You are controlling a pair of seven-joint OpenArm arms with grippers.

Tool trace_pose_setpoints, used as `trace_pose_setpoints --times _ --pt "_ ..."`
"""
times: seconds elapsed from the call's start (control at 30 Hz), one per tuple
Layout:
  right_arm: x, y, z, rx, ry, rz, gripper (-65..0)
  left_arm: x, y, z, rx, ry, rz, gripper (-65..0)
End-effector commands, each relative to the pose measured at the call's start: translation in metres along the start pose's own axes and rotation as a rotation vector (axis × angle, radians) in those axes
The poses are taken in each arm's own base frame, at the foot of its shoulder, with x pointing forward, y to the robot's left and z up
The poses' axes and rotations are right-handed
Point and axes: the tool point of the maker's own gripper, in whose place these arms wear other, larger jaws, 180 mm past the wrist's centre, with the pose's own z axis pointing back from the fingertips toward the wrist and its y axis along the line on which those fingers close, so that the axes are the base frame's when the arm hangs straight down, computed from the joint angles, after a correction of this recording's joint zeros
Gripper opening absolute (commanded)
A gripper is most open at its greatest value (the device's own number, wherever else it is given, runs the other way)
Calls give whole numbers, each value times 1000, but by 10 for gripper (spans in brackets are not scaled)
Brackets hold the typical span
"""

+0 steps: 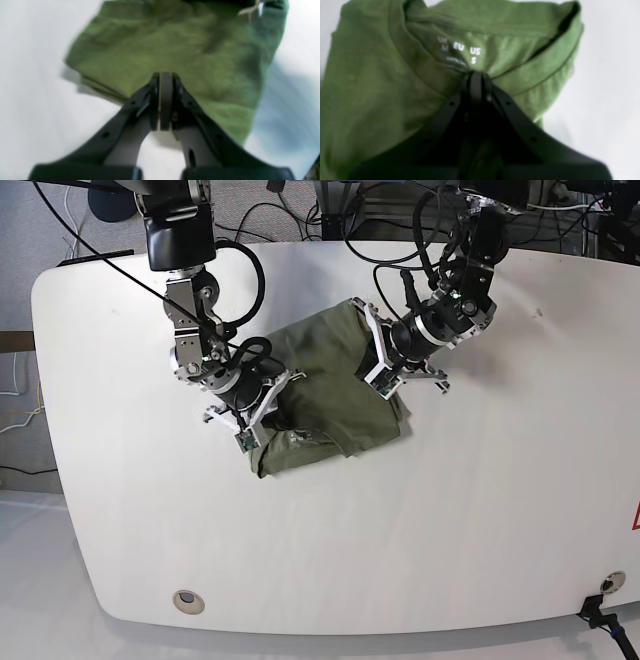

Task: Fold the T-shirt properly
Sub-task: 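Press and square the folded shirt's sides with both grippers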

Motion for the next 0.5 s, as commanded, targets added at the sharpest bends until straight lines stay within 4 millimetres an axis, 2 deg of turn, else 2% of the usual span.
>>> trace_pose_setpoints --times 0.0,0.2,0.33,0.47 --pt "8 -7 0 -9 -25 4 -650 -11 5 -9 -4 25 22 -650" --pt "-3 -5 2 -7 -6 -6 -650 -34 24 -36 -7 49 71 -650" --pt "-6 2 10 0 -12 -1 -650 -32 47 -37 23 50 51 -650" --pt "-5 8 15 5 -25 3 -650 -24 59 -35 44 37 38 -650"
